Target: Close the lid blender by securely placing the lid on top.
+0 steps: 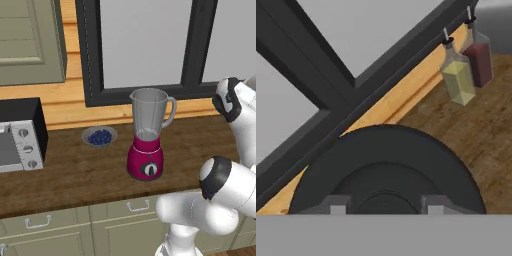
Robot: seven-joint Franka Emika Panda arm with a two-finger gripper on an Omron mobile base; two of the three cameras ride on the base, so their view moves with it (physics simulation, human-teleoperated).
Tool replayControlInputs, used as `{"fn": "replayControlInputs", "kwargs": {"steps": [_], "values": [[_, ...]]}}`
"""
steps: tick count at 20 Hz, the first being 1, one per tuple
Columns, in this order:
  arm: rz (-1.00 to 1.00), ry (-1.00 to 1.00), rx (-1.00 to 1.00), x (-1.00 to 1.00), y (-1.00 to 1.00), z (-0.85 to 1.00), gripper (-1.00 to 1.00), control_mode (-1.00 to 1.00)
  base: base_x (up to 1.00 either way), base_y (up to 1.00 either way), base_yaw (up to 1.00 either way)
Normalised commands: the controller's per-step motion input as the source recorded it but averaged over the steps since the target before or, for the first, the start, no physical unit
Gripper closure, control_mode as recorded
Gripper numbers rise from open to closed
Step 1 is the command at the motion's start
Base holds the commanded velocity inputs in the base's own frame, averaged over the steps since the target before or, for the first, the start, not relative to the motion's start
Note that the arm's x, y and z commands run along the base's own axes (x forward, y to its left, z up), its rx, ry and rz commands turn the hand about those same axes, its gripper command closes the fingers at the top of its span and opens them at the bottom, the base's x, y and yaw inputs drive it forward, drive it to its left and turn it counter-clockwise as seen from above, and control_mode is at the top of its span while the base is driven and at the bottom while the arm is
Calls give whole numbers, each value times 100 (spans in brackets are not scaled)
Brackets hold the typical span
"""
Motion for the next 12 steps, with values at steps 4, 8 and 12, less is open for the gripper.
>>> {"fn": "replayControlInputs", "kwargs": {"steps": [4,8,12], "values": [[0,-2,-1,3,39,100,100,-100,0,0,0],[0,8,2,0,55,100,100,-100,0,0,0],[0,31,8,0,55,100,100,-100,0,0,0]]}}
